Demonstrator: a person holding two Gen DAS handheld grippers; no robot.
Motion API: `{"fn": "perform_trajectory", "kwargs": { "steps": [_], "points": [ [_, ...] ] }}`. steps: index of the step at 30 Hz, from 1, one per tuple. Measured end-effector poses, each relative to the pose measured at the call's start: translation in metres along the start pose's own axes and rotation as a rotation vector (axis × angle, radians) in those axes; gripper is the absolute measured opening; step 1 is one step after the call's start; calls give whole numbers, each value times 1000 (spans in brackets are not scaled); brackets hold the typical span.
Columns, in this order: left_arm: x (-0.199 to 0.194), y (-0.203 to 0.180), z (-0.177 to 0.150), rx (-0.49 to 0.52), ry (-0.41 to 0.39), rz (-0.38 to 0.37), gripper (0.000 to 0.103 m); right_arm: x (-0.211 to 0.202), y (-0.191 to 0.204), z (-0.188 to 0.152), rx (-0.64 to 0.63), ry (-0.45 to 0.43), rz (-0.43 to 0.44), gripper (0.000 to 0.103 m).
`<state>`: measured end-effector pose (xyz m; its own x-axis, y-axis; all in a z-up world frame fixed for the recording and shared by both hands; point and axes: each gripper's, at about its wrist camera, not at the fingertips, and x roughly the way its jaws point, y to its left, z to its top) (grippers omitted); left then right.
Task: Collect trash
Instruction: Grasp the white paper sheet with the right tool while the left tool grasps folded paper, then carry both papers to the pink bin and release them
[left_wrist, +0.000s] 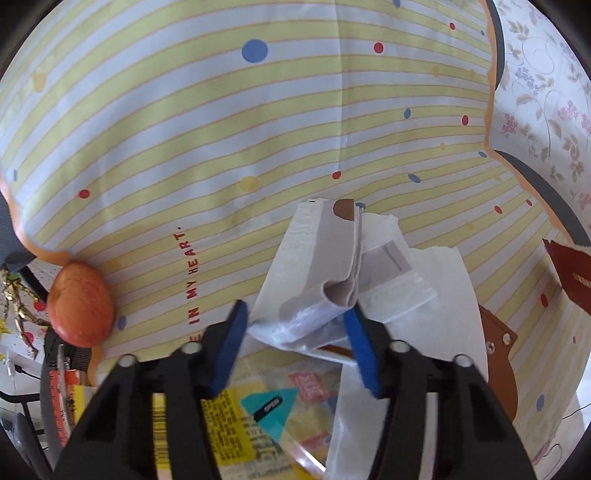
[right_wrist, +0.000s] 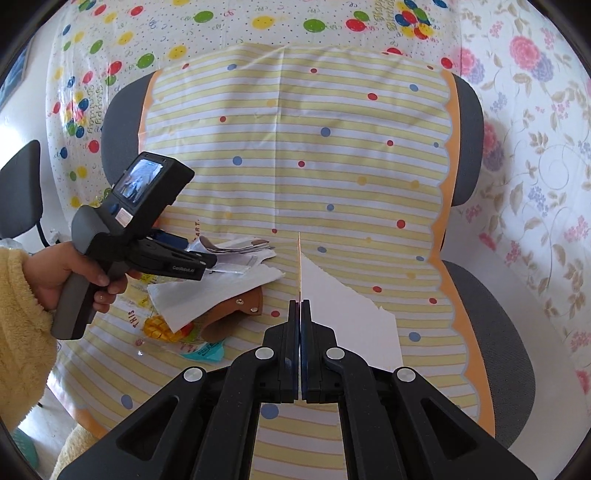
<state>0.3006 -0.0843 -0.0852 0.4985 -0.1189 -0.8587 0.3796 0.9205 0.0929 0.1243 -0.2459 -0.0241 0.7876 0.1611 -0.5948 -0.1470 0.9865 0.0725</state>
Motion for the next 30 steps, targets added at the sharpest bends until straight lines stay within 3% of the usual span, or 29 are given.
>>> {"fn": "perform_trajectory", "kwargs": {
  "steps": [1, 3, 4, 10, 18, 23, 30],
  "points": [
    [2, 0, 1, 3, 1, 3, 23, 0, -1, 0, 5, -1, 1, 0],
    [2, -3, 1, 12, -18, 8, 3, -1, -5, 0, 10, -5, -2, 0],
    [-2, -5, 2, 16, -43, 5, 1, -2, -6, 0, 12, -8, -7, 0],
    [-66, -10, 4, -27, -242, -32, 0, -19, -24, 5, 54, -57, -56, 0],
    [-200, -48, -28, -20, -474, -132, 0, -107, -39, 0, 115, -187, -74, 0],
    [-242, -86, -85, -20, -499, -180, 0, -157, -39, -36, 143, -193, -73, 0],
    [-248, -142, -164, 4, -447, -222, 0, -203, -45, -101, 214, -128, -103, 1]
  ]
}}
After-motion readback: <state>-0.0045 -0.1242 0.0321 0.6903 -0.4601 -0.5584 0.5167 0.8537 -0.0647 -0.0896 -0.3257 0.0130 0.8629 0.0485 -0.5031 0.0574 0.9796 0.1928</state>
